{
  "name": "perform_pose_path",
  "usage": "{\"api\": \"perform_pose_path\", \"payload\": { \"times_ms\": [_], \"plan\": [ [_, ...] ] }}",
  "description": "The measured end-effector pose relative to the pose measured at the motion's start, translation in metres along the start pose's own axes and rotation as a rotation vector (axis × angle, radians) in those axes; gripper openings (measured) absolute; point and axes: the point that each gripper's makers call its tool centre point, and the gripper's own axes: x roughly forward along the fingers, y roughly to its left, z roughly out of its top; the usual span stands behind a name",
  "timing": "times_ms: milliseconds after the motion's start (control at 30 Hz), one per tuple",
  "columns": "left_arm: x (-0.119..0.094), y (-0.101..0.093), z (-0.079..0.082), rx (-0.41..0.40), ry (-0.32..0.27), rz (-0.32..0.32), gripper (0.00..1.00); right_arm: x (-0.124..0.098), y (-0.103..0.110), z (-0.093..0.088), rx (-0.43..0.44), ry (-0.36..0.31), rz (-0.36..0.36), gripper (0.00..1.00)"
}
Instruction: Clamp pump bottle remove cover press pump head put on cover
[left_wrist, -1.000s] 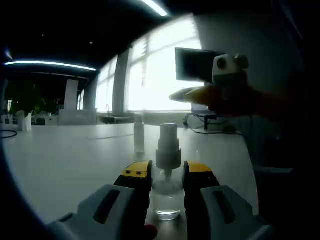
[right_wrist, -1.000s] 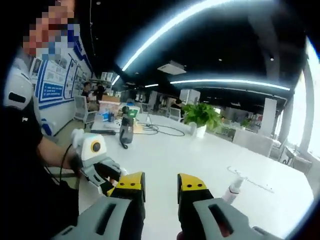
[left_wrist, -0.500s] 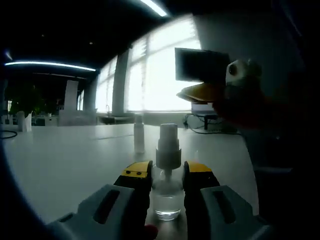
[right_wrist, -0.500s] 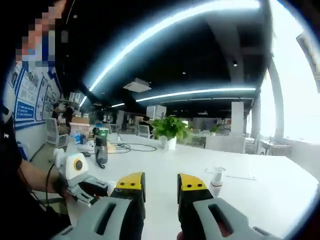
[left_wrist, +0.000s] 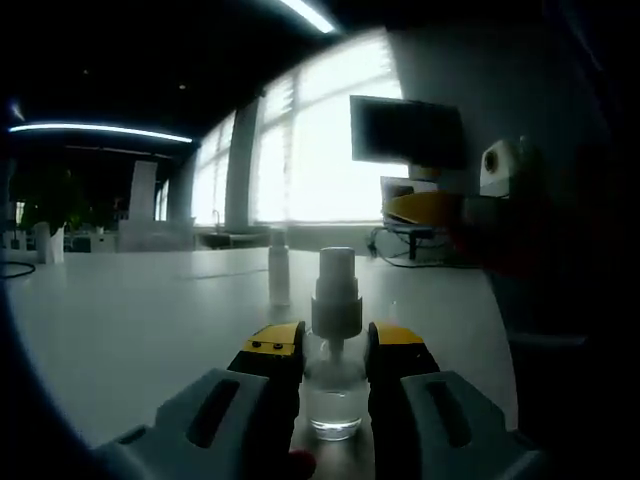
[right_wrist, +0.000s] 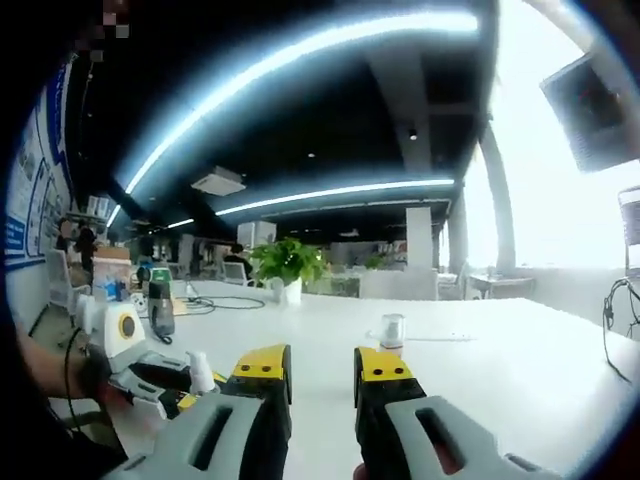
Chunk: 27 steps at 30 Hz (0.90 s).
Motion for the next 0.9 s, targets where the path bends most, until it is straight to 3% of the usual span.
{"api": "perform_pose_path", "payload": {
  "times_ms": [133,300,733,900],
  "plan": [
    [0.000,0.002,0.000,0.002,0.000,0.007,0.16,-0.003,0.003,-0.011,0.020,0.019,-0.043,0.20],
    [0.000,0.002,0.000,0.006,0.000,0.010,0.16,-0.017,0.002,-0.027,-0.099,0.072,-0.086,0.20],
    [0.000,0.002,0.000,0.009,0.000,0.010,0.16,-0.025,-0.017,-0.061,0.018,0.129,-0.104,0.19],
    [0.000,0.004,-0.001,0.007,0.000,0.011,0.16,-0.027,-0.017,-0.070,0.008,0.135,-0.101,0.18]
  ]
}}
